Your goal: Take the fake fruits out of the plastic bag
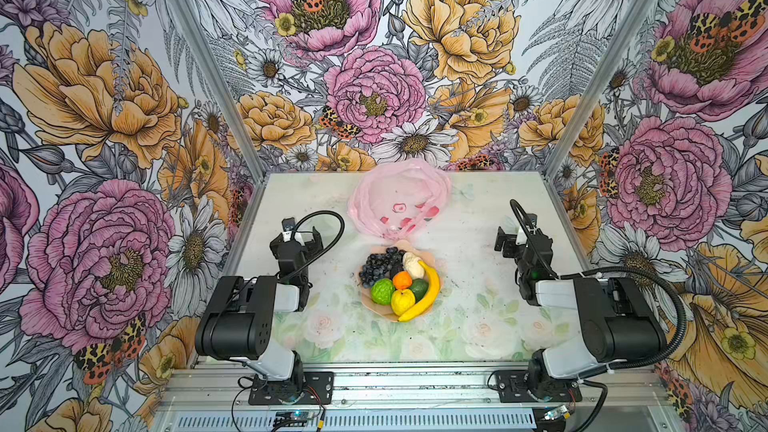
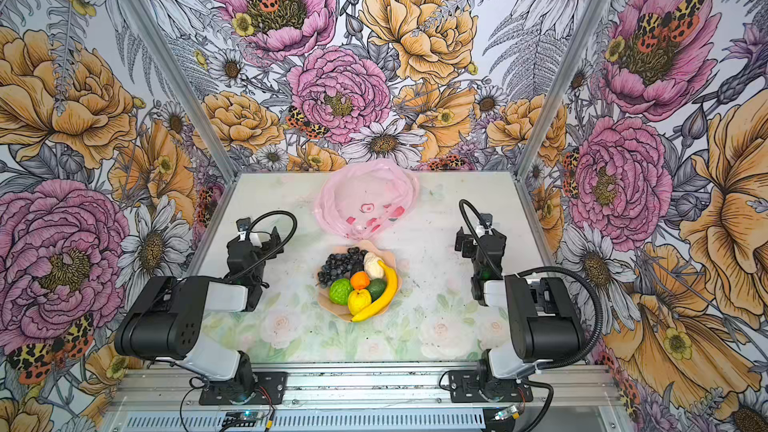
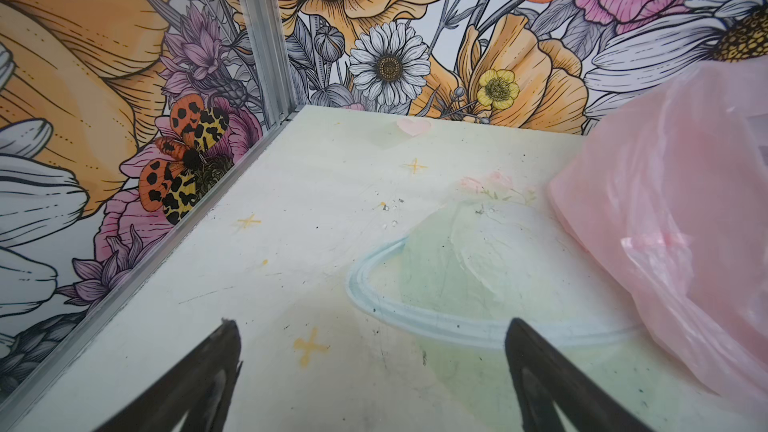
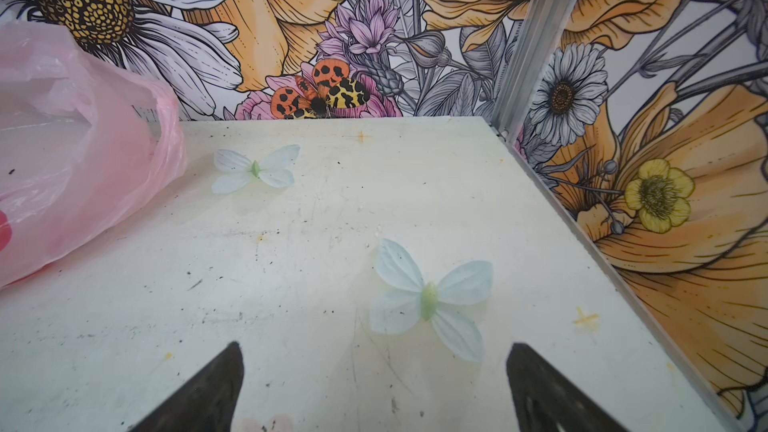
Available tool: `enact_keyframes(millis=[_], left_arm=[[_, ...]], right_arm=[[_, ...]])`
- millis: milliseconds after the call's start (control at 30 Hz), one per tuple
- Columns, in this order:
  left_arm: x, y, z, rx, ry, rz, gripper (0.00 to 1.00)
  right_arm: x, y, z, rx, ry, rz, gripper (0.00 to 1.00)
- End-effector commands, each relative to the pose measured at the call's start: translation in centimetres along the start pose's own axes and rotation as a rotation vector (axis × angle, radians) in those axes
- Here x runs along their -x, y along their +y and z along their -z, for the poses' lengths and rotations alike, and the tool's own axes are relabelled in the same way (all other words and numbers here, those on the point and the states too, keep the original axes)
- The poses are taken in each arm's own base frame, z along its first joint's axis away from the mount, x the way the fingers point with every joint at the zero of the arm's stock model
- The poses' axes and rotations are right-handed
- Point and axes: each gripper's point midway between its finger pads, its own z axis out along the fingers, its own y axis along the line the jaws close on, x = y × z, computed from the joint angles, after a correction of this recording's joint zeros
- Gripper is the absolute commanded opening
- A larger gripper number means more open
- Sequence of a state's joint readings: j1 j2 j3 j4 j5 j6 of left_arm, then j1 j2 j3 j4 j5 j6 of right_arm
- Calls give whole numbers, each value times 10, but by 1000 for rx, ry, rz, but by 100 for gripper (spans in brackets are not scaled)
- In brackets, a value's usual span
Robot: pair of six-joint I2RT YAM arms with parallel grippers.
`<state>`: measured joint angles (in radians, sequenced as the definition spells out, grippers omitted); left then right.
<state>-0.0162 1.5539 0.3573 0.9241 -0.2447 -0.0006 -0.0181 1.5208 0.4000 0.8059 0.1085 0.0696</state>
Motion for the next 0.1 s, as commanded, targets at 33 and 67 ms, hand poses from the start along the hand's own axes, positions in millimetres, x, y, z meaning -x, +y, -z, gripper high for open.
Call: enact_keyframes(millis=[33,67], left_arm=[[14,-4,-1,-20,-45,16,99],[14,-4,-1,-19,-45,16,99]], right_arm=[[4,1,0,-5,-24,-13,99],[5,-1,0,-13,-28,-14,100]])
